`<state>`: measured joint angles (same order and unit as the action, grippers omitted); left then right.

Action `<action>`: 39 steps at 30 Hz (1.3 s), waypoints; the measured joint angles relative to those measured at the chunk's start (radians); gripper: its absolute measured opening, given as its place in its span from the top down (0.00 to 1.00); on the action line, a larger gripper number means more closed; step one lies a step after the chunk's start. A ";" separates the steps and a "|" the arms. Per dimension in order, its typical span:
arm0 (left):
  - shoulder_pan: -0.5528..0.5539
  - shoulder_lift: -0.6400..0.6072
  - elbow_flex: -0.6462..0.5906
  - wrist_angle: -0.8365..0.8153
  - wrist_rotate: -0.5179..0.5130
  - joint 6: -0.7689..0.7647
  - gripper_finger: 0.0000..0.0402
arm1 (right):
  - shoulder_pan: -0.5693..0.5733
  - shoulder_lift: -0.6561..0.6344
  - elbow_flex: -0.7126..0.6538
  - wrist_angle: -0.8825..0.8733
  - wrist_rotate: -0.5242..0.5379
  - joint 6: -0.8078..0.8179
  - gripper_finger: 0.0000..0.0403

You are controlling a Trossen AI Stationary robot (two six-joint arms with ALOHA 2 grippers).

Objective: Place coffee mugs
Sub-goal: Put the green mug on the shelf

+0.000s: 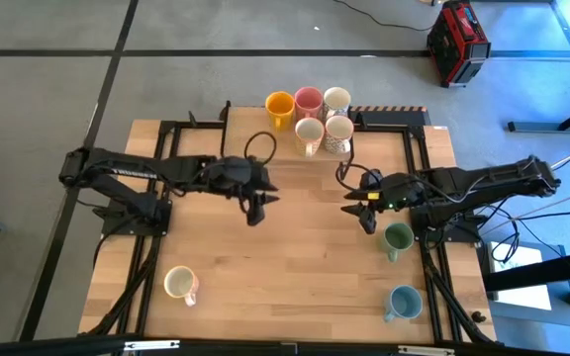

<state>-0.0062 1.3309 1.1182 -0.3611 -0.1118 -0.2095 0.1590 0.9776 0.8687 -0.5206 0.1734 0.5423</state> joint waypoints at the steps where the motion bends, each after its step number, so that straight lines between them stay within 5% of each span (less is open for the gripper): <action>1: -0.007 -0.010 -0.011 0.003 0.010 -0.010 0.71 | 0.011 0.005 0.012 -0.007 0.002 0.004 0.54; 12: -0.100 -0.280 -0.219 0.016 0.022 -0.050 0.71 | 0.103 0.157 0.169 -0.083 -0.026 0.195 0.54; 21: -0.115 -0.431 -0.353 0.016 0.020 -0.097 0.71 | 0.305 0.170 0.207 -0.268 -0.169 0.868 0.54; 29: -0.114 -0.435 -0.362 0.020 0.014 -0.090 0.71 | 0.576 0.180 0.115 -0.484 -0.129 1.420 0.54; 39: -0.114 -0.434 -0.362 0.021 -0.043 -0.076 0.71 | 0.647 0.180 -0.068 -0.499 -0.080 1.657 0.54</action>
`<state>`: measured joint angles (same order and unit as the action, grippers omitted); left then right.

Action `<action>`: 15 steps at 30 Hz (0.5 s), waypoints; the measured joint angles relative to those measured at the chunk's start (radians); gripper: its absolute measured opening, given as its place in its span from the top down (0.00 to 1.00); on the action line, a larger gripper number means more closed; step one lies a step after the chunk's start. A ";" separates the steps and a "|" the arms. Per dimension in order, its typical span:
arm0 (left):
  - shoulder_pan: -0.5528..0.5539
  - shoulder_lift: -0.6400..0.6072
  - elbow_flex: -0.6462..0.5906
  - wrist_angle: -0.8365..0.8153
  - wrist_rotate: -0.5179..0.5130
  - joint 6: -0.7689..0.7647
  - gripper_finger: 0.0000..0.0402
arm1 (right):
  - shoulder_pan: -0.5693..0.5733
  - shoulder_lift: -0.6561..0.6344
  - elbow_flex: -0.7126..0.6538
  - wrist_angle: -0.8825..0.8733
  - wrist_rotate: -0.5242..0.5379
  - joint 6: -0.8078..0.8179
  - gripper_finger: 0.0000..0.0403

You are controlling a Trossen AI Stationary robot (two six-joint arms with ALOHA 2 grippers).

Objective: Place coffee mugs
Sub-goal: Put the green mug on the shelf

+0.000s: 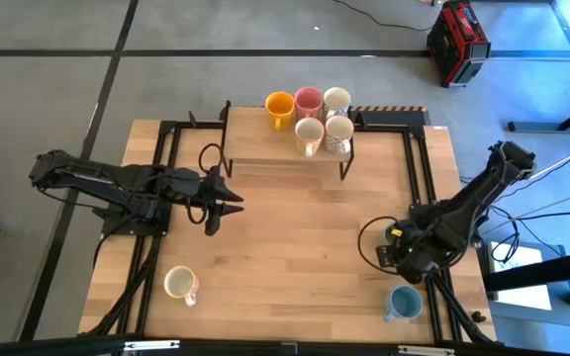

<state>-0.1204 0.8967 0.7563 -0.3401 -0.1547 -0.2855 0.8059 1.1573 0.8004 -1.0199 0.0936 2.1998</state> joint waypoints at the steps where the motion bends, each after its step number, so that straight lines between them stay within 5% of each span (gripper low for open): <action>1: 0.000 0.000 0.000 0.000 0.000 0.000 0.71 | -0.001 0.000 -0.012 0.009 0.000 0.000 0.54; 15: 0.000 0.000 0.000 0.000 -0.025 -0.018 0.71 | -0.001 0.022 -0.094 0.025 0.006 0.015 0.54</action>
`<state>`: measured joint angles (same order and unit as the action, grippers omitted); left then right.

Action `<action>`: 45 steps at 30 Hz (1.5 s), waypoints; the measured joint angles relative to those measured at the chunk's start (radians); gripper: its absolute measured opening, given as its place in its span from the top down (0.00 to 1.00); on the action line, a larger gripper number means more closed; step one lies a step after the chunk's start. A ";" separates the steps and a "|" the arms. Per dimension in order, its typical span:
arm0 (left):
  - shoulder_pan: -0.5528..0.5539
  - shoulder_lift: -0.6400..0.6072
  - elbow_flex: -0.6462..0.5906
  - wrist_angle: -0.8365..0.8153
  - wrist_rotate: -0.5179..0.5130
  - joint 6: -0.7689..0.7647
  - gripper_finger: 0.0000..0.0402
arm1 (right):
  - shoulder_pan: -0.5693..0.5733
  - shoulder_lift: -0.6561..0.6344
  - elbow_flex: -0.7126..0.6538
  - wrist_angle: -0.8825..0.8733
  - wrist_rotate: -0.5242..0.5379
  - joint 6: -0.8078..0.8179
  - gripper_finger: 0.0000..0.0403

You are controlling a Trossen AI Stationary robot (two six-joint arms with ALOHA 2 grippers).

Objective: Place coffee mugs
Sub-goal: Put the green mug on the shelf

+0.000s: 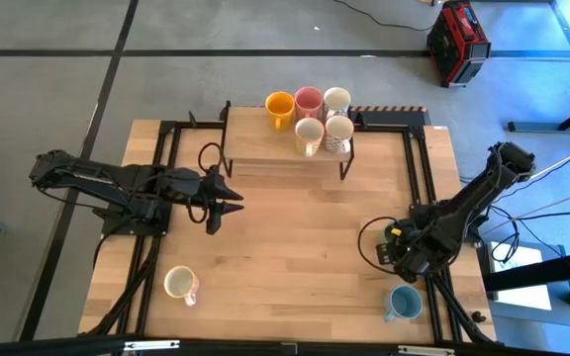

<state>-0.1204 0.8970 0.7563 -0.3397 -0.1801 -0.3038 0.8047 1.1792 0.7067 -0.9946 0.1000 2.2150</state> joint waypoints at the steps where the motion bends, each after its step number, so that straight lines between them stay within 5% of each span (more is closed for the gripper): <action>1: 0.000 0.000 0.000 0.000 -0.008 0.000 0.71 | 0.000 0.008 0.000 0.004 0.002 0.000 0.54; 9: 0.000 0.000 0.000 0.000 -0.040 0.024 0.71 | 0.000 0.090 0.000 0.029 0.023 -0.001 0.58; 19: 0.000 0.000 0.000 -0.007 -0.040 0.026 0.71 | 0.000 0.120 0.000 0.032 0.083 -0.037 0.94; 28: 0.000 0.000 0.000 -0.012 -0.040 0.052 0.71 | 0.000 0.120 0.004 0.036 0.095 -0.114 0.94; 38: 0.000 0.000 0.000 -0.013 -0.040 0.073 0.71 | -0.075 0.148 0.132 0.053 0.283 -0.488 0.94; 45: 0.000 0.000 0.000 -0.014 -0.043 0.078 0.71 | -0.232 0.248 0.216 0.211 0.290 -0.863 0.94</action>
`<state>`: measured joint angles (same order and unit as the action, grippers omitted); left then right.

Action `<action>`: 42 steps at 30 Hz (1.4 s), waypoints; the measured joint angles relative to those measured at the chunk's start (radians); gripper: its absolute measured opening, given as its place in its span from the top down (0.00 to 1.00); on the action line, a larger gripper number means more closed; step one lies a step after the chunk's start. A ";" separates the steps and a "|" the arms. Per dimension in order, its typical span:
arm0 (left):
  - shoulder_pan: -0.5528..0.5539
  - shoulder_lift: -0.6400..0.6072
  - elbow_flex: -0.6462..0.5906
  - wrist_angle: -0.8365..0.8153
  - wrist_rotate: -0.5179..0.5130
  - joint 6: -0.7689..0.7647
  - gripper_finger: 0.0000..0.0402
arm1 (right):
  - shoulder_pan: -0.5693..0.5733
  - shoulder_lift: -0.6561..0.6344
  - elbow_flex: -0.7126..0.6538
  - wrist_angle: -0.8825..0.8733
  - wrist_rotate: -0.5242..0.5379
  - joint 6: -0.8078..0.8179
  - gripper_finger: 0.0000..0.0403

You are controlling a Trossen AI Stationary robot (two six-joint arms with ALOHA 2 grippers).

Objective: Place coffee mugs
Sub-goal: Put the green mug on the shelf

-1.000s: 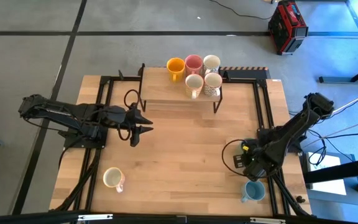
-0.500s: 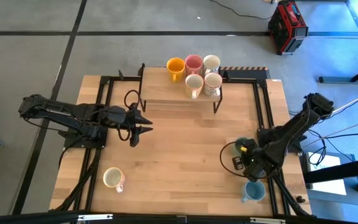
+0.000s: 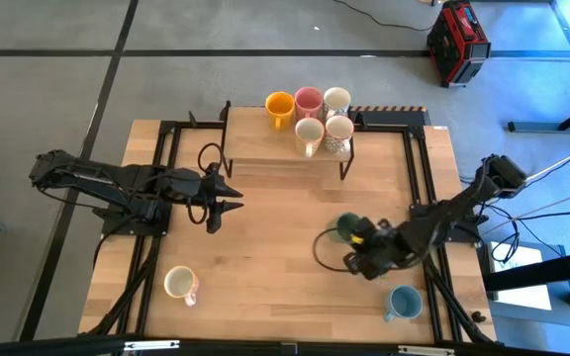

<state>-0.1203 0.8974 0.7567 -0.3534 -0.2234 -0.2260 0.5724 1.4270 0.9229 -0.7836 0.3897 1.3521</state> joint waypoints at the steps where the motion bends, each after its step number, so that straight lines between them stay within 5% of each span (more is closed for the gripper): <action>1: 0.000 0.000 0.000 -0.002 0.000 0.000 0.71 | -0.023 0.015 0.011 0.025 -0.009 -0.054 0.94; 12: 0.000 0.000 0.000 -0.006 0.000 0.000 0.71 | -0.208 0.186 0.101 0.165 -0.180 -0.438 0.94; 33: 0.000 0.000 0.001 -0.005 0.004 0.001 0.71 | -0.248 0.270 0.115 0.200 -0.277 -0.440 0.90; 42: 0.000 0.000 0.001 -0.006 0.004 0.001 0.71 | -0.248 0.269 0.113 0.214 -0.252 -0.415 0.73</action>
<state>-0.1201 0.8974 0.7578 -0.3592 -0.2192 -0.2246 0.3248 1.6957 1.0362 -0.5698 0.1375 0.9375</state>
